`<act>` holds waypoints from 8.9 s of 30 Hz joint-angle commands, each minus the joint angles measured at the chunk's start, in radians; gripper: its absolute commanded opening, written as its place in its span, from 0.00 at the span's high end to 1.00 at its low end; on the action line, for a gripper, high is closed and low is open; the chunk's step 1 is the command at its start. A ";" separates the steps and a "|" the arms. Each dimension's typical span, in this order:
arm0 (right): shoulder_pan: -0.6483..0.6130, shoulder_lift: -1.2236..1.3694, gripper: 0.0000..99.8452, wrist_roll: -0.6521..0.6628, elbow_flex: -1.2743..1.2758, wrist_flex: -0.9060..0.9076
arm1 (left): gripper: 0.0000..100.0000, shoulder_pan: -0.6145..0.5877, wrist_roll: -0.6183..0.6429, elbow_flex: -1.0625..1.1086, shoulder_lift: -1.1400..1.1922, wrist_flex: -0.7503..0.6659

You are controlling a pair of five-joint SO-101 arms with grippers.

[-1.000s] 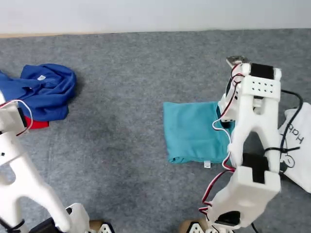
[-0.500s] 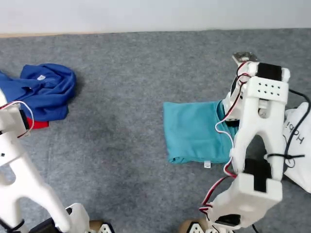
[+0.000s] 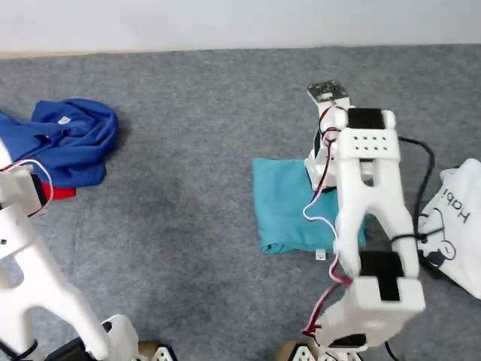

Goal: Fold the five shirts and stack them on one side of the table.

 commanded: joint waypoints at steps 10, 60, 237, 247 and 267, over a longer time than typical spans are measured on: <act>0.200 0.409 0.99 0.143 -0.285 -0.223 | 0.99 0.006 0.005 -0.033 -0.031 -0.075; 0.199 0.332 0.99 0.049 -0.721 0.323 | 0.99 0.006 -0.002 -0.033 -0.025 -0.077; 0.125 0.684 0.57 -0.839 -0.796 0.249 | 0.99 0.114 -0.046 0.036 -0.025 -0.097; 0.104 0.829 0.57 -0.841 -0.796 0.125 | 0.99 0.110 -0.046 0.038 -0.025 -0.097; 0.128 0.848 0.99 -0.743 -0.922 0.216 | 0.99 0.110 -0.046 0.038 -0.023 -0.095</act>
